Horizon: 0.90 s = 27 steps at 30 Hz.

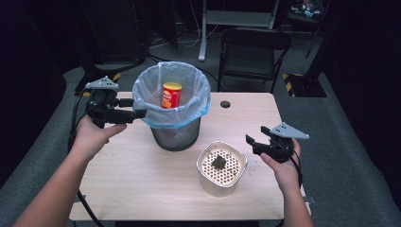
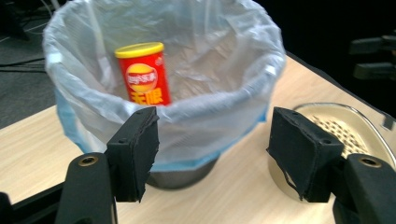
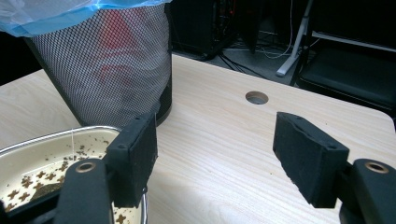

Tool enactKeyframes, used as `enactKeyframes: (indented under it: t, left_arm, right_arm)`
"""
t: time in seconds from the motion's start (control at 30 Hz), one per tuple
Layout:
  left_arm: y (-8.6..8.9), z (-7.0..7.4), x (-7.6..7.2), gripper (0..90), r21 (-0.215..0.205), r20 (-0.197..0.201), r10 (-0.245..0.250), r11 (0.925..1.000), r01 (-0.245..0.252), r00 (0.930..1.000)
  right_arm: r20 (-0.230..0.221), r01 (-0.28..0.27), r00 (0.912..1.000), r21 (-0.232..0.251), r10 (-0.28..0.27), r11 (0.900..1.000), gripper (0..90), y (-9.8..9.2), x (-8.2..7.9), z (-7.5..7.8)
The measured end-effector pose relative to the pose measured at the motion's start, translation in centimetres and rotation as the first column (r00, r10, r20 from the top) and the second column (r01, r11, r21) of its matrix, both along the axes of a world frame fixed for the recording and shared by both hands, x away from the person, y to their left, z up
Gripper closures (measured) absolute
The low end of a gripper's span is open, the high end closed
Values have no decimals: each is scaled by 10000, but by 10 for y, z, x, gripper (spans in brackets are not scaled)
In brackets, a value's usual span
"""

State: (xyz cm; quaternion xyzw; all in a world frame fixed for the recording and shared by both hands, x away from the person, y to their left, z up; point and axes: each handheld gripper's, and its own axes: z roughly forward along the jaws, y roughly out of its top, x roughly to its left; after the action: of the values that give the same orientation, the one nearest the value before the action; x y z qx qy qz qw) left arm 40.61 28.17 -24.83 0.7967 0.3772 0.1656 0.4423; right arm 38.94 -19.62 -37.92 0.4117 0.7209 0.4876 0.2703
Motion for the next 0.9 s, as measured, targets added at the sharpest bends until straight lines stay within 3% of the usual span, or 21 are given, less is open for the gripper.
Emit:
enactKeyframes:
  t: [0.23, 0.43, 0.5, 0.8, 0.9]
  left_arm:
    - [-3, -18, -18, 323, -6, -93, -409, 9992, 409, 9991]
    - [-5, -36, -27, 323, 278, -154, -534, 9982, 538, 9985]
    - [-5, -46, -30, 323, 549, -172, -452, 9974, 460, 9988]
    - [4, -87, -38, 323, 601, -424, -358, 9975, 383, 9985]
    - [8, -103, -41, 322, 444, -565, -292, 9985, 317, 9980]
  right_arm:
    - [-25, 47, 10000, -13, -47, 10000, 302, -1, -1, 0]
    - [-20, 74, 10000, -23, -74, 10000, 302, -2, -1, -1]
    - [-32, 80, 10000, -33, -80, 10000, 302, -3, -2, -1]
    - [-71, 144, 9999, -57, -145, 9999, 302, -4, -3, -2]
    - [-60, 156, 9999, -89, -156, 9998, 302, -5, -2, -2]
